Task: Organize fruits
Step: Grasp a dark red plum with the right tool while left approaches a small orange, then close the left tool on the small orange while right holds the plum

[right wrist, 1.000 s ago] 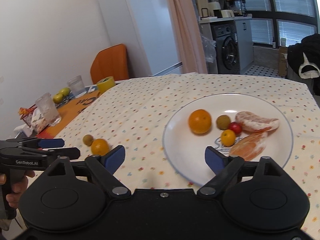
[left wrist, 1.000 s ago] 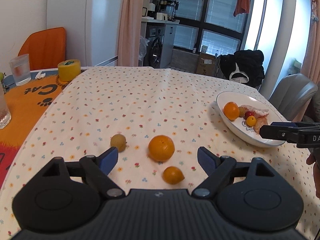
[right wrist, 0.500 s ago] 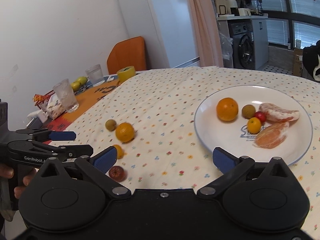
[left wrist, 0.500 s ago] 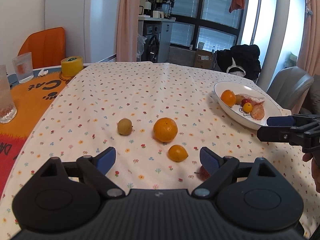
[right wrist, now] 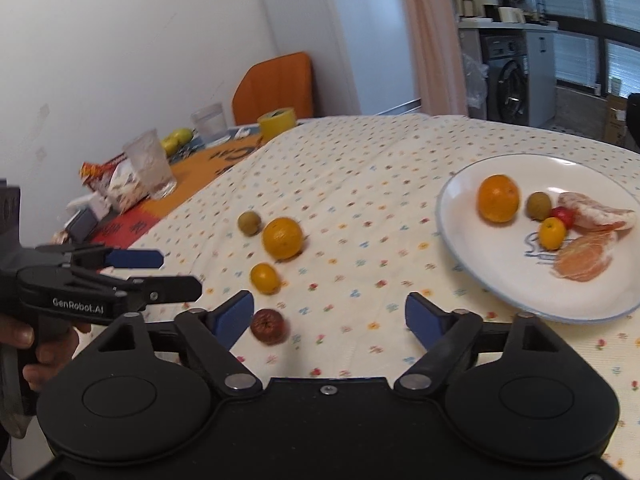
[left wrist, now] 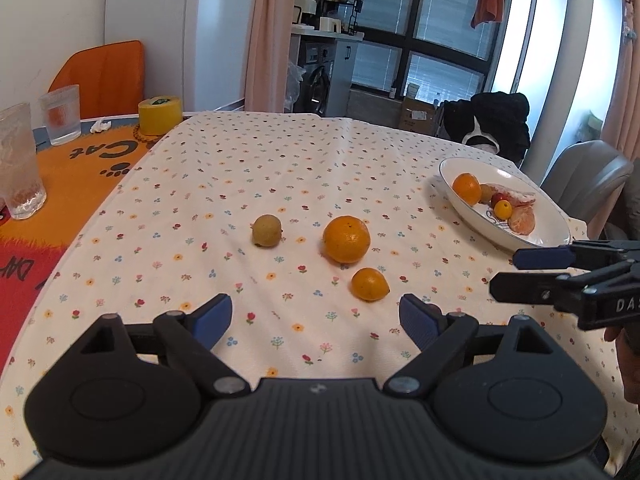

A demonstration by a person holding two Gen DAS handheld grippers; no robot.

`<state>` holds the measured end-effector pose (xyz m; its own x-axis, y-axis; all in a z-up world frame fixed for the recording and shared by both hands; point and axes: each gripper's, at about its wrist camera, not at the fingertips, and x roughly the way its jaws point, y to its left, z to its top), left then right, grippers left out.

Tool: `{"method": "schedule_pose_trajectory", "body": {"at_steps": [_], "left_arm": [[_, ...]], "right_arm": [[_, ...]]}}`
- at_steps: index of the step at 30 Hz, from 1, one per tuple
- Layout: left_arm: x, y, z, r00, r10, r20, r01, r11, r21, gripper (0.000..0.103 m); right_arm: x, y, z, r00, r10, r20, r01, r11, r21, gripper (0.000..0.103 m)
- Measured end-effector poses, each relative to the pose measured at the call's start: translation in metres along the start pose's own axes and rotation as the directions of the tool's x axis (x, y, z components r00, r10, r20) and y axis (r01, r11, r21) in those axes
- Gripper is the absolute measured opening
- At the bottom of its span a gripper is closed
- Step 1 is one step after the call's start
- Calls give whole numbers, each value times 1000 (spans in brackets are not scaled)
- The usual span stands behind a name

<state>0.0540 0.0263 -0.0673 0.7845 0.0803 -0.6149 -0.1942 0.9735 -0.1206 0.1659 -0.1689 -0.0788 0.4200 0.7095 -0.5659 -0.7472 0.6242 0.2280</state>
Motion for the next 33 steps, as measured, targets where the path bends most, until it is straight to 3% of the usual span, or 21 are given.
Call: {"method": "schedule_pose_trajectory", "body": {"at_steps": [6, 16, 19, 23, 33], "left_arm": [[2, 2, -3, 1000, -1, -6, 1, 1000, -12, 87], [5, 6, -5, 1000, -13, -8, 13, 1000, -16, 80], [6, 8, -5, 1000, -17, -7, 17, 1000, -18, 76], [8, 8, -4, 1000, -25, -8, 25, 999, -20, 71], [18, -5, 3, 998, -58, -8, 58, 998, 2, 62]], "right_arm": [[14, 11, 0, 999, 28, -47, -29, 999, -20, 62], [30, 22, 3, 994, 60, -86, -65, 997, -49, 55], [37, 26, 3, 992, 68, -105, -74, 995, -63, 45], [44, 26, 1, 989, 72, -131, -82, 994, -68, 24], [31, 15, 6, 994, 44, -96, -50, 997, -64, 23]]}}
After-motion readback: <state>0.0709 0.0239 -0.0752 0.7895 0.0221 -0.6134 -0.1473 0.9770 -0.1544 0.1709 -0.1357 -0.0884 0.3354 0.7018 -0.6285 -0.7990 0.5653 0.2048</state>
